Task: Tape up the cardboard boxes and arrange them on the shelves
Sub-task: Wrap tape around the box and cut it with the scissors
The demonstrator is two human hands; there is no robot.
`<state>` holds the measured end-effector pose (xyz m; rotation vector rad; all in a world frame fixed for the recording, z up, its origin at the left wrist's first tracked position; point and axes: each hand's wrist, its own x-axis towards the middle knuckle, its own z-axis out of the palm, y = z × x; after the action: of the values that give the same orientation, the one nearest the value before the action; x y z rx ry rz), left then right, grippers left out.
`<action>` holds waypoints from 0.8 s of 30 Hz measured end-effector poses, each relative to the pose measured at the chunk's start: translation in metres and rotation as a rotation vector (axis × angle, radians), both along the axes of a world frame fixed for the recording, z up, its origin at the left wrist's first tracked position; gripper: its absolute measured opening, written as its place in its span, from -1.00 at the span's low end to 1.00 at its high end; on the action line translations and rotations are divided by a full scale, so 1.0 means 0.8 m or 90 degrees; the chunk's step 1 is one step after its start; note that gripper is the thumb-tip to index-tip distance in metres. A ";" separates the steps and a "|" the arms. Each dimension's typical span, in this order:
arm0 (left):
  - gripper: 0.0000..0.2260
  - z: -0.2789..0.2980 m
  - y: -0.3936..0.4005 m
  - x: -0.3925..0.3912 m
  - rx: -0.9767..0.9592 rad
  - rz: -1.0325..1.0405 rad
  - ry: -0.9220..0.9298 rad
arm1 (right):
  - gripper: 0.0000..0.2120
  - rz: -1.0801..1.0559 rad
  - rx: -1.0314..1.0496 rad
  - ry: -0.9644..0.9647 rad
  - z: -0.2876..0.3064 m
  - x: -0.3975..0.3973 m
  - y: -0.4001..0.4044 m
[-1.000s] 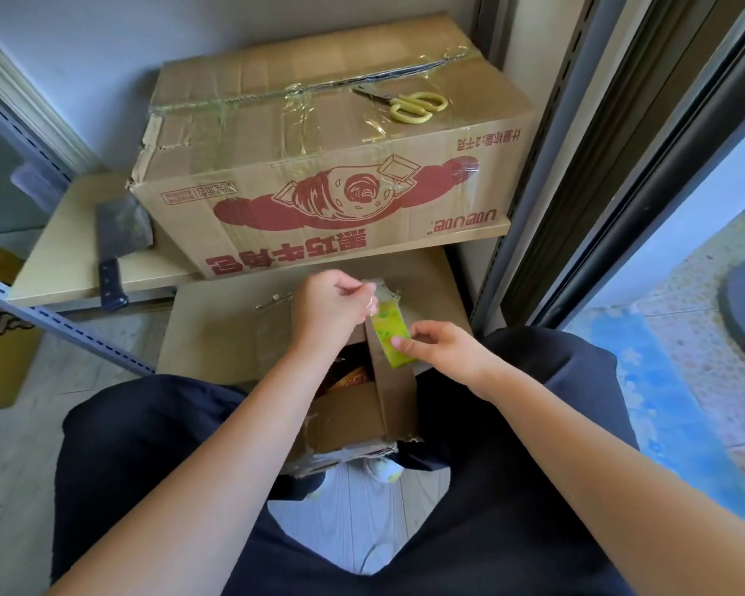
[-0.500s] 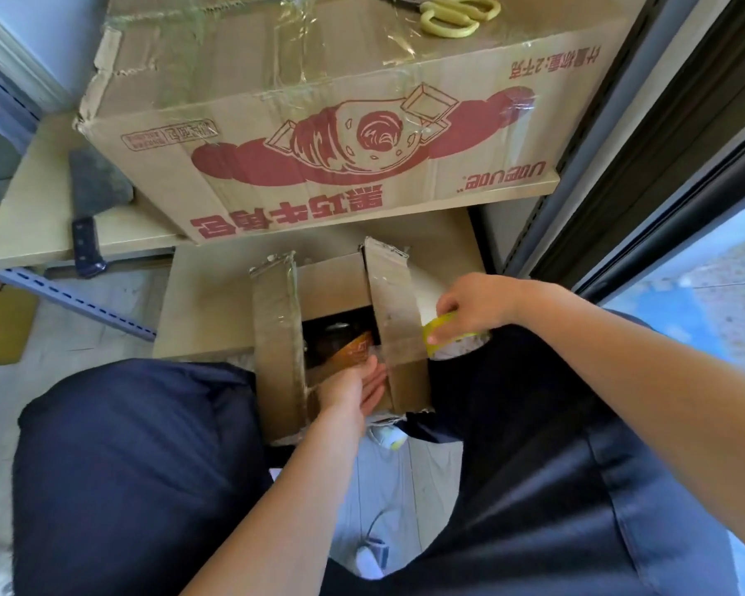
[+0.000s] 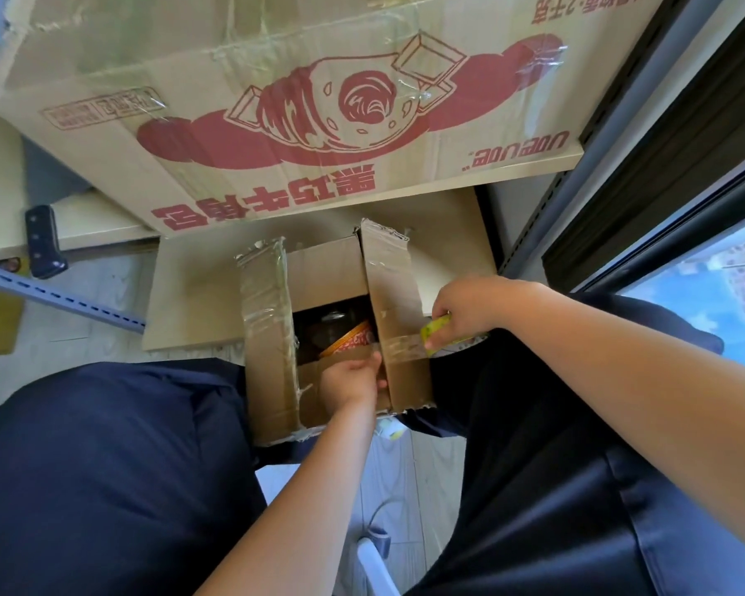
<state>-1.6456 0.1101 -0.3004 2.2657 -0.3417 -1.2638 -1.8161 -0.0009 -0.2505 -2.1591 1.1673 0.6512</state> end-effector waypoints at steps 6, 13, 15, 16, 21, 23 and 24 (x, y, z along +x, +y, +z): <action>-0.53 0.007 -0.002 0.006 -0.002 -0.106 -0.145 | -0.43 -0.014 0.027 0.020 -0.003 0.001 0.001; -0.79 0.022 0.000 -0.026 -0.112 -0.231 -0.245 | -0.57 0.007 0.011 0.045 0.001 0.001 0.001; -0.78 0.023 -0.008 -0.026 -0.071 -0.260 -0.224 | -0.55 0.002 0.027 0.043 0.003 0.002 0.000; -0.78 0.020 -0.015 -0.024 -0.051 -0.279 -0.213 | -0.52 -0.001 0.042 0.042 0.004 0.001 -0.001; -0.68 0.025 -0.027 -0.017 -0.030 -0.314 -0.219 | -0.57 -0.007 0.092 0.049 0.000 -0.013 -0.007; -0.70 0.028 -0.025 -0.005 -0.050 -0.303 -0.212 | -0.67 0.002 0.078 0.001 -0.006 -0.017 -0.005; -0.74 0.030 -0.026 0.001 -0.063 -0.288 -0.198 | -0.68 -0.012 0.068 -0.028 -0.006 -0.018 -0.005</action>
<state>-1.6447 0.0895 -0.2764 2.3762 -1.0536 -1.0588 -1.8305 -0.0049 -0.2552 -2.0599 1.1028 0.6397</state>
